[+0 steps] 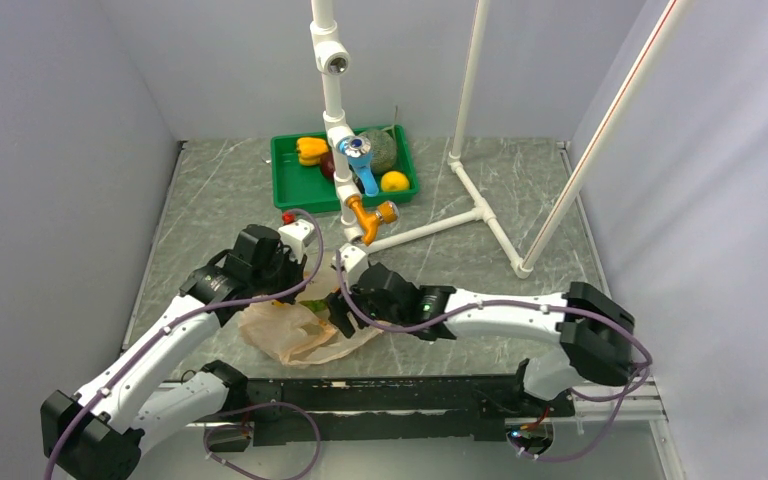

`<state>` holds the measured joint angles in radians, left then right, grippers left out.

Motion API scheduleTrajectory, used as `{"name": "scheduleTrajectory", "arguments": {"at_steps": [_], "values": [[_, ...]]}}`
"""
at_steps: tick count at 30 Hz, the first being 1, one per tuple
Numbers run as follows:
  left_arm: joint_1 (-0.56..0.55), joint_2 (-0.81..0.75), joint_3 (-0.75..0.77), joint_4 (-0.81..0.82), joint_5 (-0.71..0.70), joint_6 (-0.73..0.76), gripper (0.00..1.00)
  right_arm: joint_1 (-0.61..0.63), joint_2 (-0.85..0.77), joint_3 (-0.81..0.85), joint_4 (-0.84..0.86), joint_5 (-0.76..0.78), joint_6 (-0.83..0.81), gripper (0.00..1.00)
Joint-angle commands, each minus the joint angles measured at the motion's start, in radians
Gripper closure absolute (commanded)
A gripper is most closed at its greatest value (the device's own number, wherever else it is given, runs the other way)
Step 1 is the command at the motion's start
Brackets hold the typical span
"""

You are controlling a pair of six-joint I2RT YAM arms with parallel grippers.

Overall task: Take the fake fruits out of the plastic bag
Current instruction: Take out the fake fruit from the plastic bag.

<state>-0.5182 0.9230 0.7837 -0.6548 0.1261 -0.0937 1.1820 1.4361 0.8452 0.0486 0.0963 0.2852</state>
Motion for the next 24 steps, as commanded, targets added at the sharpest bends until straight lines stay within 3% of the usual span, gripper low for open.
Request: {"name": "scheduleTrajectory", "arguments": {"at_steps": [1, 7, 11, 17, 20, 24], "values": [[0.002, -0.032, 0.012, 0.025, -0.002, 0.003, 1.00, 0.012, 0.092, 0.131, -0.040, 0.110, -0.032, 0.25], [0.002, -0.112, -0.002, 0.056, 0.029, 0.011, 1.00, 0.014, 0.155, 0.187, -0.039, 0.150, -0.044, 0.26], [0.002, -0.150, -0.009, 0.067, 0.028, 0.010, 1.00, 0.014, 0.213, 0.215, -0.086, 0.241, -0.046, 0.38], [0.002, -0.150, -0.005, 0.058, 0.002, 0.009, 1.00, 0.009, 0.235, 0.193, -0.101, 0.334, -0.037, 0.45], [0.003, -0.154, -0.005, 0.059, -0.008, 0.009, 1.00, -0.004, 0.226, 0.166, -0.073, 0.352, -0.040, 0.38], [0.002, -0.156, -0.009, 0.066, 0.012, 0.012, 1.00, -0.008, 0.245, 0.163, -0.053, 0.363, -0.092, 0.17]]}}
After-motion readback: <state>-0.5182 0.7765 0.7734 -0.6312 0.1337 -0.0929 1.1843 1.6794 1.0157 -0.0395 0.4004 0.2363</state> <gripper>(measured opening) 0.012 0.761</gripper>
